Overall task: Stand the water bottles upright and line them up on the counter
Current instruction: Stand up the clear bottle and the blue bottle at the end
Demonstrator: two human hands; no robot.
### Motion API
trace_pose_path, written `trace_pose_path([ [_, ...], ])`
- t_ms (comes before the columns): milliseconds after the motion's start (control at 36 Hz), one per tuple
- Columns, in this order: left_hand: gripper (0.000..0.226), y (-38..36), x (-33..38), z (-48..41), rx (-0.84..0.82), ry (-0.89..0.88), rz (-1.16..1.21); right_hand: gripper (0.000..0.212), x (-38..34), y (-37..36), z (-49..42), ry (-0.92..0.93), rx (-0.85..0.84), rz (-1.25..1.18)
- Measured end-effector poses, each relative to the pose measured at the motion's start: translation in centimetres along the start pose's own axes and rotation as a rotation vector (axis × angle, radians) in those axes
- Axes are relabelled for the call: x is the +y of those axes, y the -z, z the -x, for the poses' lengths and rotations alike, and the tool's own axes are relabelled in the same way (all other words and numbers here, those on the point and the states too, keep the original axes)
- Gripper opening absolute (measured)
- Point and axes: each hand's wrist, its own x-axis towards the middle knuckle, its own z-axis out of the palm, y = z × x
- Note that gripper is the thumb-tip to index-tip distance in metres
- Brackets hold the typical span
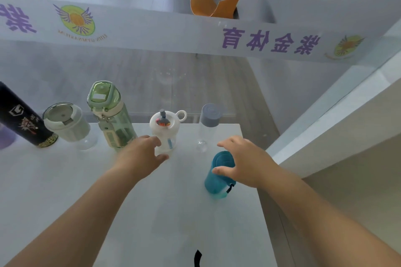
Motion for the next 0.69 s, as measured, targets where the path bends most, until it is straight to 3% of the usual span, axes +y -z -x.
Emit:
trace_pose_path([
  [194,0.043,-1.3,2.3,0.6,-0.037,-0.016,-0.030,0.062,0.6,-1.3,-0.1,0.037,-0.087,-0.004],
  [694,0.046,-2.9,4.6,-1.3,-0.141,-0.068,-0.101,0.052,5.5,2.0,-3.5,-0.069,-0.062,-0.022],
])
